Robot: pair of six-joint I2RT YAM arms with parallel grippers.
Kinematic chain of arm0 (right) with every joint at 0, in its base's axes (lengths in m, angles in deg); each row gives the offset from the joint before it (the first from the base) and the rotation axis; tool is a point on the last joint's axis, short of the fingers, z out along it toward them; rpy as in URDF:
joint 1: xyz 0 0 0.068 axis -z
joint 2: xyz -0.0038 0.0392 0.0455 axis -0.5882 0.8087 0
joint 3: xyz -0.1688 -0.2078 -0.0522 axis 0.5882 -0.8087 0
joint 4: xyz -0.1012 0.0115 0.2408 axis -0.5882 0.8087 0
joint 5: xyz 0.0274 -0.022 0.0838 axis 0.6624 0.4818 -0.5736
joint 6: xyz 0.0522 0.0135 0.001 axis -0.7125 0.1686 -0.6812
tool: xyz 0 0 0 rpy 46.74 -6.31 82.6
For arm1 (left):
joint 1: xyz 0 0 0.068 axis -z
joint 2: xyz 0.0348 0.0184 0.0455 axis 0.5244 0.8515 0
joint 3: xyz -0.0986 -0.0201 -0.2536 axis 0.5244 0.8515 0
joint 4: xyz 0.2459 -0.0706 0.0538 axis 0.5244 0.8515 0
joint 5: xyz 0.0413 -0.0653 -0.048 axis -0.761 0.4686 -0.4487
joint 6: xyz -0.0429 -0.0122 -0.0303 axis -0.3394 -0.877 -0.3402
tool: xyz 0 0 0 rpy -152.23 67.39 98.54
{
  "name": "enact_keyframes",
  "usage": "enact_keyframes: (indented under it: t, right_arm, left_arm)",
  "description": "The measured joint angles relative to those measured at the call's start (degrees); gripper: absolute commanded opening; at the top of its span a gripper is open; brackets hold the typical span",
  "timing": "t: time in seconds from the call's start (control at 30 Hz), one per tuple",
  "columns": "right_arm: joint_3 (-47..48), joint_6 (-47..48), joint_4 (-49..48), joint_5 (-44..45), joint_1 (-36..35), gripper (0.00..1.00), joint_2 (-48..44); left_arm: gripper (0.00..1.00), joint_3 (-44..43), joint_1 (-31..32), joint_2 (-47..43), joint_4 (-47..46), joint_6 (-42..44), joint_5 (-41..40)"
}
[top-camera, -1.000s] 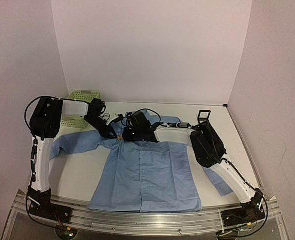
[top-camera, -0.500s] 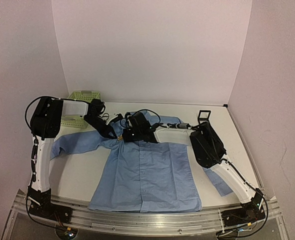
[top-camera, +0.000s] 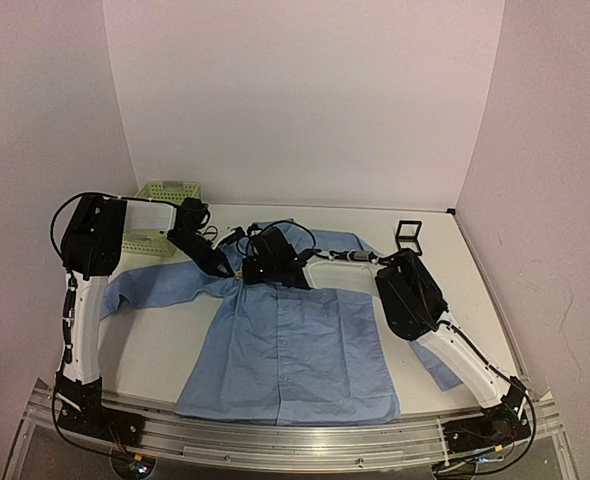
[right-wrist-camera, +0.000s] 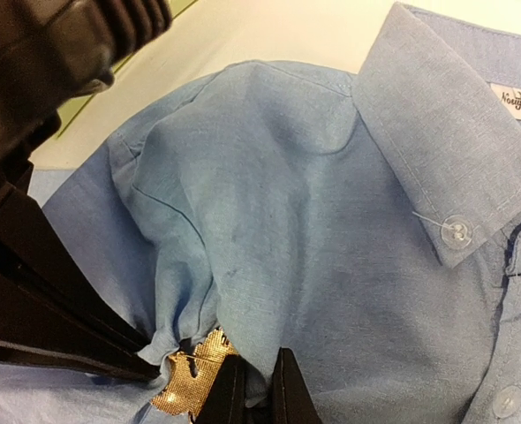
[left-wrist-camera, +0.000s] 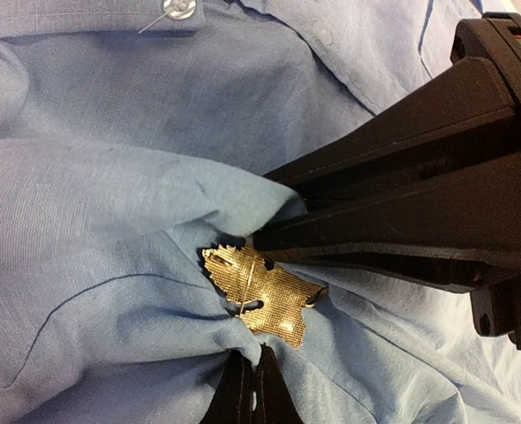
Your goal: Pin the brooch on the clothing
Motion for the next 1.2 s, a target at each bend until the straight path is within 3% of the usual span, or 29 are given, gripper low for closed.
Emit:
enact_keyframes:
  t: [0.67, 1.2]
  right_arm:
    - [3.3, -3.9, 0.2, 4.3, -0.9, 0.02, 1.9]
    - [-7.2, -7.1, -10.3, -7.1, 1.7, 0.06, -1.9]
  left_arm:
    - [0.00, 0.0, -0.1, 0.0, 0.0, 0.0, 0.0]
    - [0.00, -0.3, -0.2, 0.0, 1.8, 0.0, 0.2]
